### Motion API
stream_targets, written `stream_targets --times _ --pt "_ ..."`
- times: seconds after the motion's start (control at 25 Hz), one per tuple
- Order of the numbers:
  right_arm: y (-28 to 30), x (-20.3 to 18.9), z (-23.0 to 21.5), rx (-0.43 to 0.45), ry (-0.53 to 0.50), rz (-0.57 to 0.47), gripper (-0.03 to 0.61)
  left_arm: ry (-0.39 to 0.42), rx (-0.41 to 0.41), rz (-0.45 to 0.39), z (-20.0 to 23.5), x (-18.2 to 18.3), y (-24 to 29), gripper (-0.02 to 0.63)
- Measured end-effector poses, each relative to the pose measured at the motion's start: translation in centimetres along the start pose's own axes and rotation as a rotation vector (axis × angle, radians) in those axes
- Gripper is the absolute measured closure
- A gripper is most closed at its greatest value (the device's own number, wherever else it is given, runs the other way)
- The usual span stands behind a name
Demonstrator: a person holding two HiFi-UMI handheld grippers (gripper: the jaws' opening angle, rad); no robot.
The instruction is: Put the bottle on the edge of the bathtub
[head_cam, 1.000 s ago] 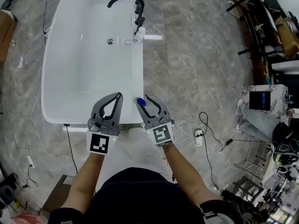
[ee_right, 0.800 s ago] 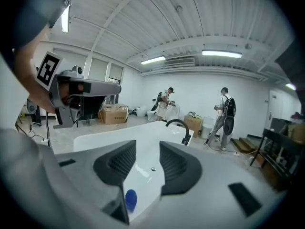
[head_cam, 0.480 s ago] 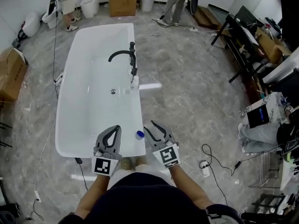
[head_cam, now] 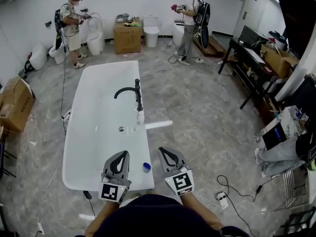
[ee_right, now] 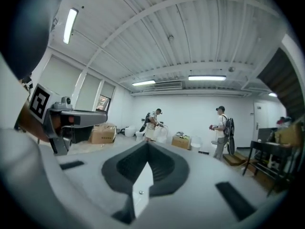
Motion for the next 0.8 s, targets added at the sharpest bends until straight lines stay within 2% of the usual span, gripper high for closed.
stream_targets --times 0.2,0.32,0.56,0.8 --pt "-1.3 2.1 -4.4 -0.123 0.081 -0.029 0.577 0.024 0.056 -0.041 0.0 2.4 1.1 0.612" --pt "-2.3 4.1 -6.9 -0.175 0.075 -0.061 0.577 0.033 0.103 -0.068 0.0 4.7 1.6 0.612" --pt "-3.8 9.2 -9.9 -0.213 -0.007 -0.131 0.577 0.061 0.173 -0.137 -0.2 11.1 2.2 0.612" --pt "-4.3 11.4 -10.7 -0.216 -0.018 -0.135 0.577 0.060 0.190 -0.115 -0.6 13.3 2.7 0.612"
Point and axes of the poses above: the fingertips, and each gripper's own axes: y forward along the fingers, z to its left, x out of its top, the point moved 1 cm from there along -y, backward along the fingers, and after that the axes turned 6 degrees about -x, right-handed, at the moved point
